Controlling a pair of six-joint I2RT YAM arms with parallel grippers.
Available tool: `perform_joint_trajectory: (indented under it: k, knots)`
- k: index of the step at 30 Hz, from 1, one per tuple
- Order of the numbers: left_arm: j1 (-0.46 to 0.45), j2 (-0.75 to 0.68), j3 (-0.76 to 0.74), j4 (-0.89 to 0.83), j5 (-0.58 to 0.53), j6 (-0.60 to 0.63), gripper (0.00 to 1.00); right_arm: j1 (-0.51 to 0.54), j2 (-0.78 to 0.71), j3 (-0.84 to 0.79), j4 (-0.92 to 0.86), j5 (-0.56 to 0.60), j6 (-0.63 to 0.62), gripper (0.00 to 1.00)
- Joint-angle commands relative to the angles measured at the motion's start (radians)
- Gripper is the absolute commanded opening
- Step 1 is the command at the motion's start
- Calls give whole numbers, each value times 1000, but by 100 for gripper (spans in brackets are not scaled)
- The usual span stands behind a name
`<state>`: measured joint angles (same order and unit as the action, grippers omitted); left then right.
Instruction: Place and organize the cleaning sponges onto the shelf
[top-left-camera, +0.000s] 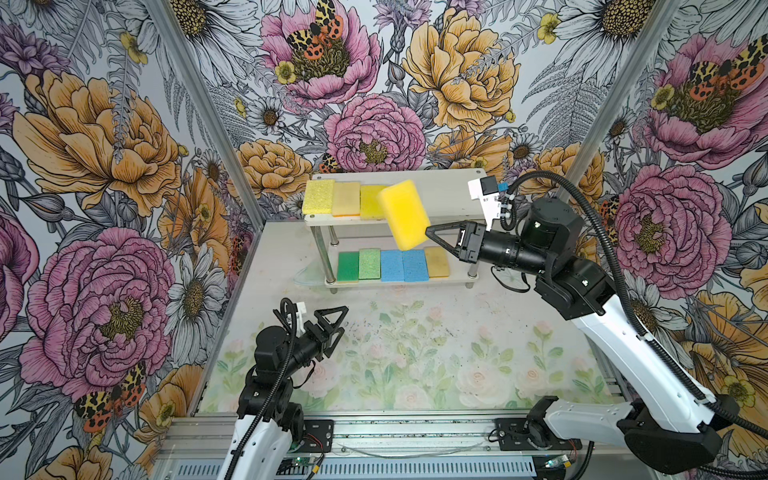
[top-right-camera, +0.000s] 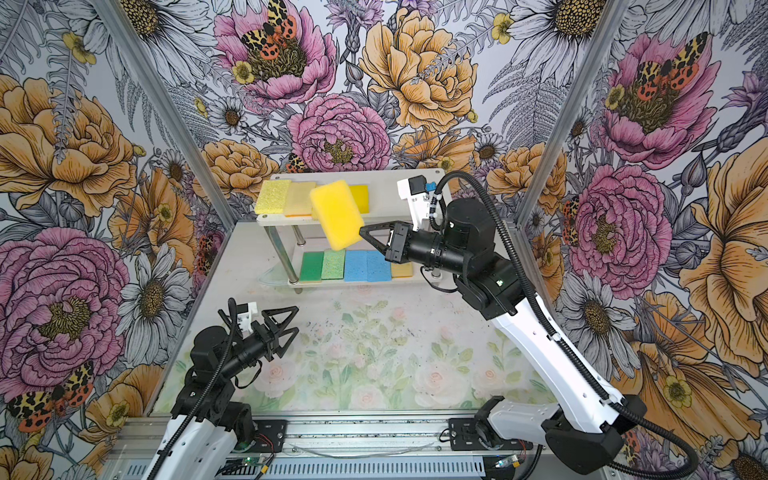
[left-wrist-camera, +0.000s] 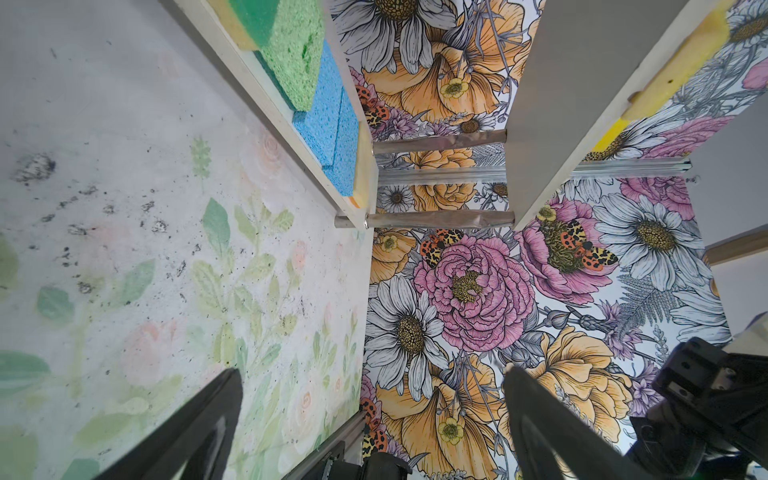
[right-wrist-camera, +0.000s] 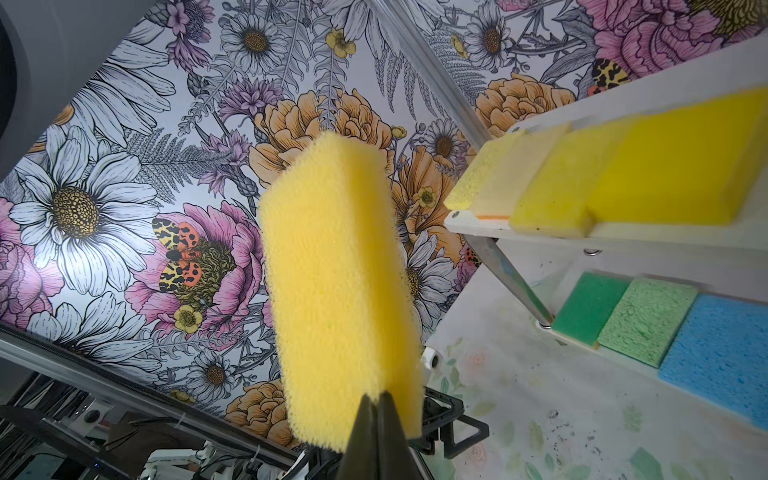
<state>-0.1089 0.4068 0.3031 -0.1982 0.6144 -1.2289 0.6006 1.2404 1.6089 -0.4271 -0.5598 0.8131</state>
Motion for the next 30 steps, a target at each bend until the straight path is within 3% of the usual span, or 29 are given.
perform_joint_trajectory:
  k: [1,8,14,30]
  knots:
    - [6,61,100,-104,-4,168,99,-51,30,70,8,-73,-10,0]
    - [6,242,326,-324,-31,474,99,-148,84,179,8,-133,6,0]
    - [6,331,446,-427,-90,639,99,-202,99,193,6,-115,21,0]
    - [3,338,469,-465,-131,834,99,-220,114,241,-221,327,-88,0]
